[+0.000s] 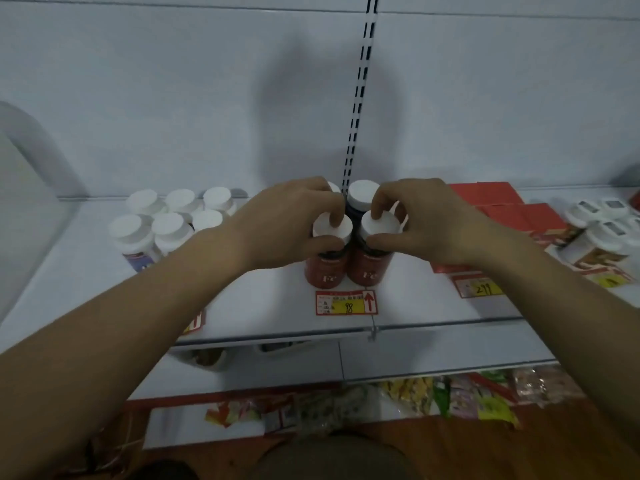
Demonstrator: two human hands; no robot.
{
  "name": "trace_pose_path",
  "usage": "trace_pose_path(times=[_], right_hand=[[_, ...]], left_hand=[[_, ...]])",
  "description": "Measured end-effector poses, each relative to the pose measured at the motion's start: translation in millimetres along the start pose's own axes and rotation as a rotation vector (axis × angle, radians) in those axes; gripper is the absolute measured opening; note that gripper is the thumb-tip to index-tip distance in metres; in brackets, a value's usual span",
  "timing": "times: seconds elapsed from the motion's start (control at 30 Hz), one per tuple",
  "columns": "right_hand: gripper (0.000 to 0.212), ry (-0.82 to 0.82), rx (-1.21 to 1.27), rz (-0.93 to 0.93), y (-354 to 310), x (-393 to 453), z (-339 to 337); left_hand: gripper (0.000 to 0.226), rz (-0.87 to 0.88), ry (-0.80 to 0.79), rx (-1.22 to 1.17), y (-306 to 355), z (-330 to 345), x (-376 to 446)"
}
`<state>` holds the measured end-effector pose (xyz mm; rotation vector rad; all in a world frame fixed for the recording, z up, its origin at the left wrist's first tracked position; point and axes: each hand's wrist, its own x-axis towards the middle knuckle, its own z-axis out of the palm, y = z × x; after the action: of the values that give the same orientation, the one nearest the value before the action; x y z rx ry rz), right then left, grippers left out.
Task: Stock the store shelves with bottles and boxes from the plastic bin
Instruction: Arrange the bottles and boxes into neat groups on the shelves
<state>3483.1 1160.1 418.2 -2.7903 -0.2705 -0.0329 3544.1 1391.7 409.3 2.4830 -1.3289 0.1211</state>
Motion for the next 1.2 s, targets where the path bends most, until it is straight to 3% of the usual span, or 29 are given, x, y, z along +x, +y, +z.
trace_pose_path(times=[0.43,0.53,0.67,0.9,1.2], right_hand=[[0.032,-0.004,0.024,0.010,-4,-9,1],[0.027,0.104,0.030,-0.030,1,-7,-6],[0.017,0.240,0.033,-0.059,3,21,-22],[0.047,-0.164,-0.155,-0.010,11,72,-20],[0.042,-0.144,0.008,-0.008,20,70,-15]], left_hand=[[0.023,0.017,0.069,-0.019,-1,5,-11],[0.024,0.015,0.086,-0.010,-5,1,-10],[0.017,-0.030,0.250,-0.020,-20,-17,9],[0.046,-0.226,-0.130,-0.020,-41,-11,49],[0.045,-0.262,-0.180,-0.105,-42,-3,50]])
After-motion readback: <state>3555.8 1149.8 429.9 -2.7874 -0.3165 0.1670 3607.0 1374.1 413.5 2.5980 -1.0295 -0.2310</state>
